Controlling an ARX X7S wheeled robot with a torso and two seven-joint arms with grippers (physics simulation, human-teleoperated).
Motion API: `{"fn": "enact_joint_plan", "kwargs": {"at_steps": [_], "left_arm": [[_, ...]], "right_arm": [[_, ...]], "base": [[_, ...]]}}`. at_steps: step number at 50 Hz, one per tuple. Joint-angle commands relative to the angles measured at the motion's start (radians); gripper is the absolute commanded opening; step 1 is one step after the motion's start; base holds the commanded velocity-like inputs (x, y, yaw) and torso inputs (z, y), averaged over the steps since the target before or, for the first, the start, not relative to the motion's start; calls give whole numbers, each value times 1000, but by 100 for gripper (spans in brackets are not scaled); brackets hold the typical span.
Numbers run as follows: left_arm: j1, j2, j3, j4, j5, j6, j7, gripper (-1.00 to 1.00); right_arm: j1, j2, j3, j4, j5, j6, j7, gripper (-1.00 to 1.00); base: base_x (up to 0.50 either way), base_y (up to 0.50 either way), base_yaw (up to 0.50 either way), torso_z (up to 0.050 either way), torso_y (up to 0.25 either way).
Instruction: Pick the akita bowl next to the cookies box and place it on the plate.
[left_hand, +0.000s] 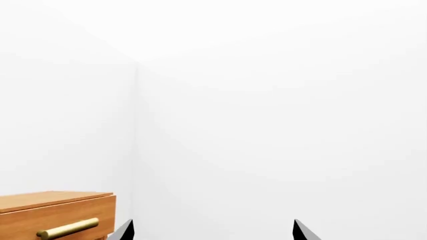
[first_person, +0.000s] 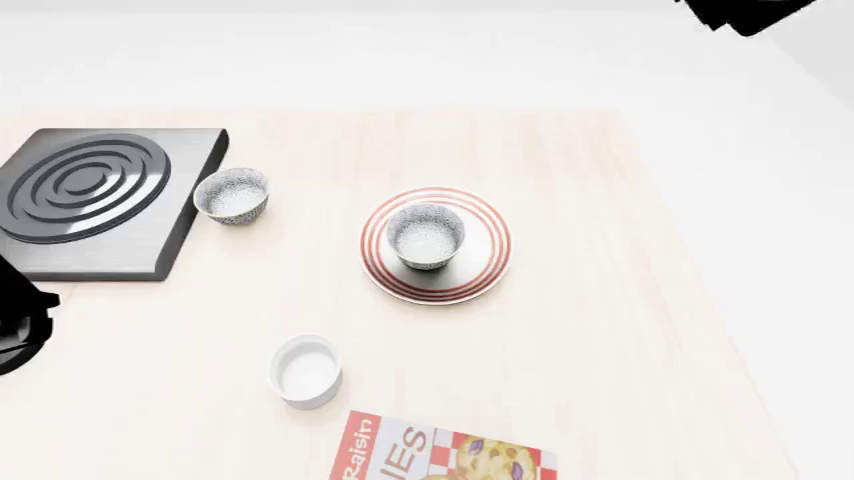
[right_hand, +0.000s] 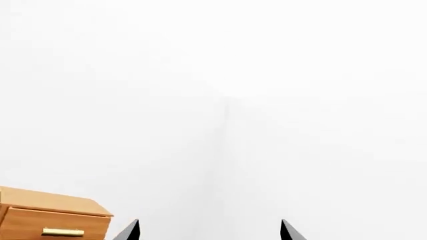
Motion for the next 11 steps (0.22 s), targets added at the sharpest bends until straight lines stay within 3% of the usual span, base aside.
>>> {"fn": "enact_joint_plan", "kwargs": {"at_steps": [1, 4, 6, 8, 11], "left_arm": [[9, -7, -17, 16, -5, 1, -6, 100], [14, -11, -25, 20, -8, 2, -8, 100], [14, -13, -26, 20, -8, 2, -9, 100], [13, -13, -22, 19, -7, 2, -10, 100], [9, -17, -21, 22, -12, -1, -14, 100]], "right_arm": [[-271, 601, 318, -462, 188, -565, 233, 100], [-234, 638, 360, -504, 197, -601, 314, 100], [-534, 338, 660, -545, 318, -301, 227, 100], [-801, 291, 960, -563, 451, -62, 273, 100], [-771, 278, 1410, -554, 566, -21, 352, 100]], "base": [[0, 0, 0, 0, 0], [0, 0, 0, 0, 0], [0, 0, 0, 0, 0], [0, 0, 0, 0, 0], [0, 0, 0, 0, 0]]}}
